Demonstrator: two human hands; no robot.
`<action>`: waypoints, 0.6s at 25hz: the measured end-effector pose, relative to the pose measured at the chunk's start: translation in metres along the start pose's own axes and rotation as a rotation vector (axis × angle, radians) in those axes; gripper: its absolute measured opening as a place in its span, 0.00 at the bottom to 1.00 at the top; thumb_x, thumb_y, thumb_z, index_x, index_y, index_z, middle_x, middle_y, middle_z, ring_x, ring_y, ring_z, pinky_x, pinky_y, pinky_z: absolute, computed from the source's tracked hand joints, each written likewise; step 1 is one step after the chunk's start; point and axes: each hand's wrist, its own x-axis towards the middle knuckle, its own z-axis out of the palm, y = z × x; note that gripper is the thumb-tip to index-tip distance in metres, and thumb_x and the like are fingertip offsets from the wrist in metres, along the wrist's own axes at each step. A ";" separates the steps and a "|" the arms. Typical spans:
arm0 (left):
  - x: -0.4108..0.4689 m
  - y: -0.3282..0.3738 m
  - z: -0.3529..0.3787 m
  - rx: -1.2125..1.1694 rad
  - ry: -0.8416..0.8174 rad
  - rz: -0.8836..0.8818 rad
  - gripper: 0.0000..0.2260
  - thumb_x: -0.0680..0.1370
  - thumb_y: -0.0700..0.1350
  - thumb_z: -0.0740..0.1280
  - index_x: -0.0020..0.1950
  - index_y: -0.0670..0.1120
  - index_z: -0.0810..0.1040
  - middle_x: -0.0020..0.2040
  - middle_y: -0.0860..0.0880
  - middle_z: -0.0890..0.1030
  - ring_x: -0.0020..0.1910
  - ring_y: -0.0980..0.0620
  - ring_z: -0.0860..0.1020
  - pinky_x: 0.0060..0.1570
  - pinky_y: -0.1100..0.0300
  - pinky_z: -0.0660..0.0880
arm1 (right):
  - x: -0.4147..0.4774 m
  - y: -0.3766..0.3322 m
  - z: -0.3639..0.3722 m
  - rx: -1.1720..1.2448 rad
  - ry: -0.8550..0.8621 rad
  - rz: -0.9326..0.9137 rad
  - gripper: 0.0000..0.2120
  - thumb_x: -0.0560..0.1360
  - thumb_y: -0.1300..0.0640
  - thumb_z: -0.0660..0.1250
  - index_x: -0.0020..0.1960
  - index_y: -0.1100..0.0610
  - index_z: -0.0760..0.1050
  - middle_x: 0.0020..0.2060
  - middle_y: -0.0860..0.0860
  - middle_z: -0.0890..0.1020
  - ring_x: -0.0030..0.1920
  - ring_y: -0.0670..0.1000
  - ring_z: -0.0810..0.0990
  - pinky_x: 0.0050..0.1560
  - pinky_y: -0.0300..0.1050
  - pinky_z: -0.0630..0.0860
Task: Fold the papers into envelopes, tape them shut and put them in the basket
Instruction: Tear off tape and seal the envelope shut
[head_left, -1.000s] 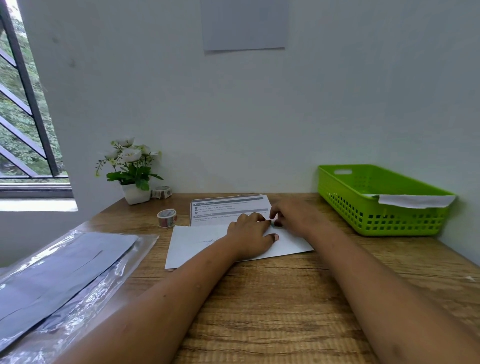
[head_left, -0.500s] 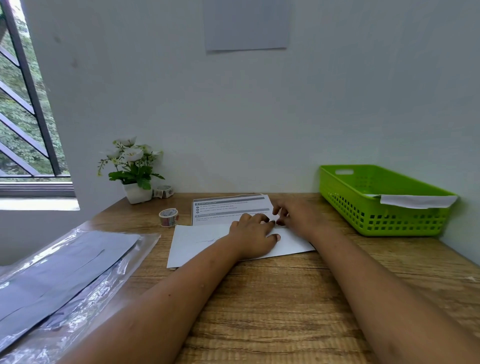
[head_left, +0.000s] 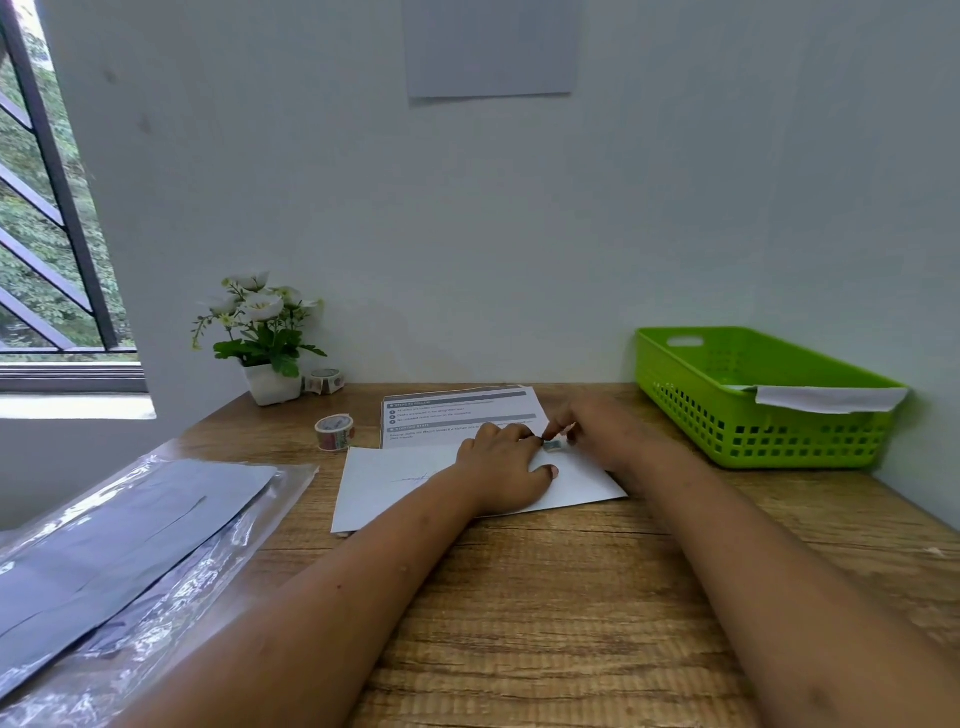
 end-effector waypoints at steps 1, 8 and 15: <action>0.000 0.000 0.000 -0.001 0.002 0.001 0.25 0.80 0.57 0.52 0.75 0.49 0.61 0.75 0.49 0.61 0.72 0.44 0.58 0.67 0.46 0.59 | -0.001 0.000 -0.001 -0.008 -0.025 -0.002 0.21 0.73 0.69 0.60 0.53 0.50 0.83 0.53 0.53 0.80 0.49 0.51 0.79 0.52 0.43 0.75; -0.003 0.002 -0.001 0.008 0.015 -0.002 0.24 0.80 0.57 0.52 0.74 0.48 0.62 0.74 0.49 0.62 0.71 0.44 0.59 0.65 0.47 0.61 | -0.019 -0.020 -0.018 -0.234 -0.092 0.082 0.19 0.78 0.60 0.58 0.63 0.45 0.76 0.65 0.49 0.75 0.63 0.52 0.74 0.56 0.44 0.72; -0.003 0.001 0.000 0.026 0.008 -0.012 0.25 0.80 0.57 0.52 0.75 0.47 0.61 0.74 0.48 0.62 0.70 0.43 0.59 0.66 0.46 0.62 | -0.023 -0.027 -0.022 -0.435 -0.077 0.126 0.17 0.78 0.61 0.59 0.63 0.48 0.75 0.64 0.49 0.75 0.63 0.53 0.75 0.54 0.46 0.73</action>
